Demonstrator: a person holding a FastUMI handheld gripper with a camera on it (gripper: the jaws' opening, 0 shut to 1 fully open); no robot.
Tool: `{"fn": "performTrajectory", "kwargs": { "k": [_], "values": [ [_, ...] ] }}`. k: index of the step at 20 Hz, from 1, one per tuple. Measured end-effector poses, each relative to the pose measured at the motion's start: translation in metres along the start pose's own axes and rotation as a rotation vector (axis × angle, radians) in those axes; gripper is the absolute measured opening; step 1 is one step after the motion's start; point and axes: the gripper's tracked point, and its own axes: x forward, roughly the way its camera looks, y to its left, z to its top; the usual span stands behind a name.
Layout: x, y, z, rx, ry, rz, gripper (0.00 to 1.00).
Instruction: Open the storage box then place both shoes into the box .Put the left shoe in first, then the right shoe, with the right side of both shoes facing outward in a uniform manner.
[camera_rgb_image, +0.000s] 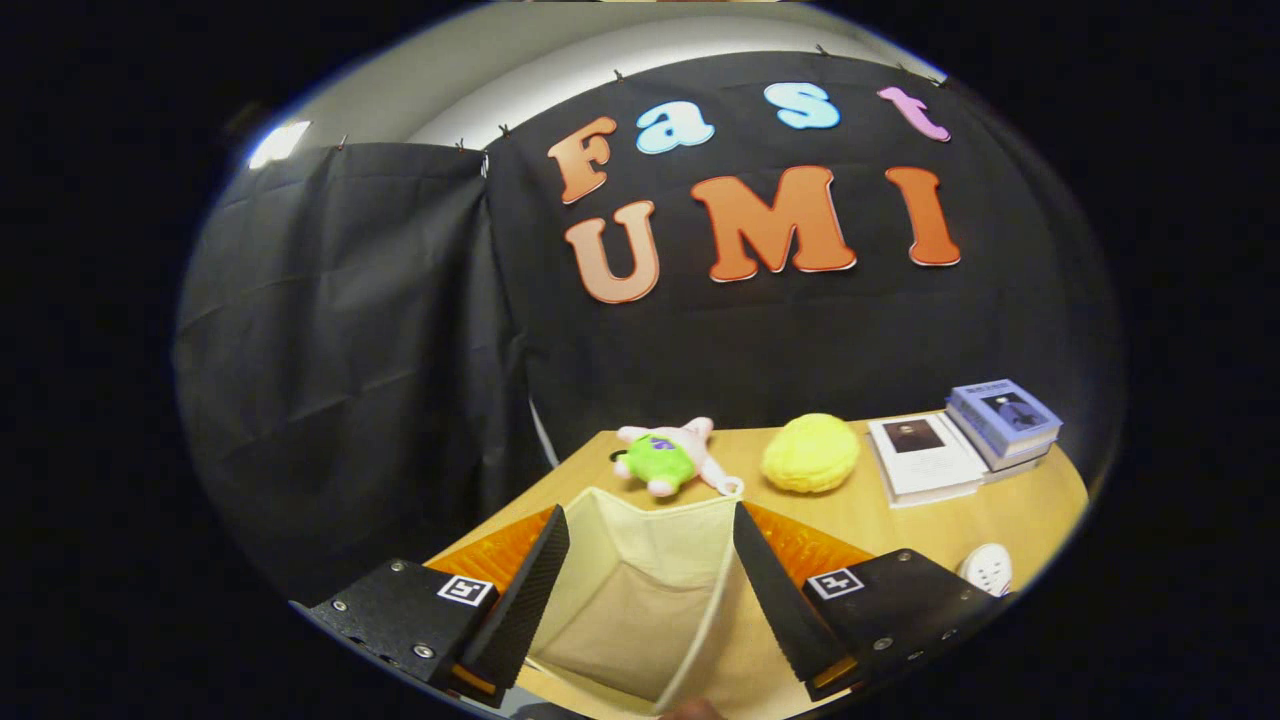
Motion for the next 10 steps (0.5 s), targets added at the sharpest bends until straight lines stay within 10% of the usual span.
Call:
{"fn": "performTrajectory", "kwargs": {
  "k": [5,10],
  "values": [
    [-0.02,-0.1,-0.032,-0.023,0.004,-0.226,0.99],
    [-0.028,-0.144,-0.09,0.058,0.149,-0.263,0.99]
  ]
}}
